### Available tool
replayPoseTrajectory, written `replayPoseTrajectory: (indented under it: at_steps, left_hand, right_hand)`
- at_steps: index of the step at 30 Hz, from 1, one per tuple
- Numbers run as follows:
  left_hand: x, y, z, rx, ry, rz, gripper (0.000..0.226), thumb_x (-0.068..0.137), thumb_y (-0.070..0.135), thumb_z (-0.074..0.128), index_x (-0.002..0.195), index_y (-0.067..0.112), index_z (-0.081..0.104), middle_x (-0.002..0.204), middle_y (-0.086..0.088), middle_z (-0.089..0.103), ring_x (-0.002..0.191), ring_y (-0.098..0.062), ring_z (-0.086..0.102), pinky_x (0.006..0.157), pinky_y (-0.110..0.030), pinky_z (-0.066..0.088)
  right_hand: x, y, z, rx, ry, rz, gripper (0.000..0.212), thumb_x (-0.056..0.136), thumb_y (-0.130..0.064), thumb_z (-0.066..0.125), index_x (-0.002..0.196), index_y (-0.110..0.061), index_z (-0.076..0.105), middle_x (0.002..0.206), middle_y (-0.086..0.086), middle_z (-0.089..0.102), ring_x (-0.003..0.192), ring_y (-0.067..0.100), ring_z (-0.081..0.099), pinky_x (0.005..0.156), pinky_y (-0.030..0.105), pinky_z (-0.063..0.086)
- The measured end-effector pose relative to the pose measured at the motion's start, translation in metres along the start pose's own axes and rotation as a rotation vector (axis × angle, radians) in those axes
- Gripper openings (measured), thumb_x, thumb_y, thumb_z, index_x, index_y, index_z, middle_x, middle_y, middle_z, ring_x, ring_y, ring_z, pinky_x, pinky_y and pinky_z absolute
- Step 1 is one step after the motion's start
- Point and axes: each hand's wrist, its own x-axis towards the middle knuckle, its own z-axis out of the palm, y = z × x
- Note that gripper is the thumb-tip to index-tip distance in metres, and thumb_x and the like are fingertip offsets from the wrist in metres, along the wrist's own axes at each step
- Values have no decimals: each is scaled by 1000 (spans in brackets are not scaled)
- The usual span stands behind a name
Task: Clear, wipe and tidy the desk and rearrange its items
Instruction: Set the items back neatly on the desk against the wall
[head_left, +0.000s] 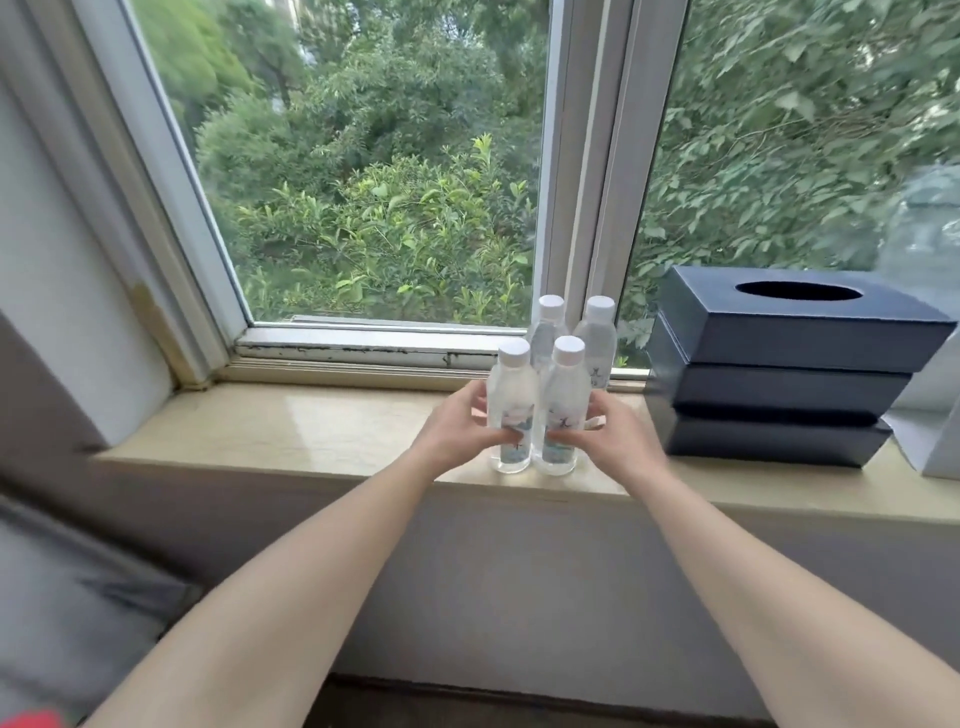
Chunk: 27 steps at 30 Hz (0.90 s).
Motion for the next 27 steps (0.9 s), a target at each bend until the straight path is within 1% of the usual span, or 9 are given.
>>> replayPoseTrajectory:
  at_steps: [3,6,12,15,17,20,23,25,27]
  left_hand:
    - [-18,-15,-22,6,44,-30,55,68,33,88,115,32,59,107,4,65,93,-13,68,89,-35,53]
    - [-49,-32,-52,-19,102,-91,57,69,32,88,119,32,60,108,5,66,94,-12,68,86,-37,55]
    - [-136,-78,-130,-61,302,-237,50,69,34,87,114,35,64,101,10,69,93,-6,66,82,-28,53]
    - [-185,-102,-171,-82,410,-306,56,60,45,87,110,42,64,97,10,72,94,-7,68,88,-34,54]
    - [-221,-113,-196,-84,479,-337,57,56,46,88,107,39,64,94,7,72,91,-10,69,86,-33,56]
    - [-279,-128,-231,-65,578,-392,53,61,32,92,106,27,64,90,4,69,84,-5,68,78,-20,52]
    - [-340,-146,-265,-43,659,-464,52,59,38,92,101,33,62,100,3,68,94,-13,67,86,-26,50]
    - [-377,-159,-286,-15,711,-493,52,53,47,90,96,35,63,98,6,69,93,-12,67,92,-30,51]
    - [-418,-172,-310,10,770,-530,62,46,55,85,101,37,66,97,7,71,90,-10,70,92,-37,54]
  right_hand:
    - [-5,-12,21,89,-69,-48,51,70,-23,87,116,-21,64,109,-9,65,103,11,59,84,28,44]
    - [-8,-29,52,127,-158,-111,49,69,-21,88,112,-20,66,108,-9,69,105,11,63,92,34,51]
    - [-35,-90,137,175,-393,-222,44,68,-29,88,105,-25,65,102,-14,69,92,3,67,70,22,51]
    - [-58,-126,186,189,-485,-271,46,65,-32,88,104,-24,65,103,-10,69,92,7,68,79,33,55]
    - [-76,-149,219,191,-541,-303,47,63,-34,89,103,-26,65,102,-11,70,92,8,68,82,36,56]
    - [-113,-184,266,196,-637,-362,50,63,-35,89,106,-24,65,101,-11,71,94,7,67,78,27,53]
    - [-159,-220,311,212,-739,-393,46,67,-31,88,105,-23,64,98,-13,69,90,2,65,66,14,46]
    - [-186,-238,340,230,-787,-404,44,67,-31,88,103,-23,65,97,-12,71,89,3,67,67,18,49]
    - [-218,-259,372,238,-829,-423,43,65,-30,88,101,-23,66,96,-11,71,88,4,68,68,20,50]
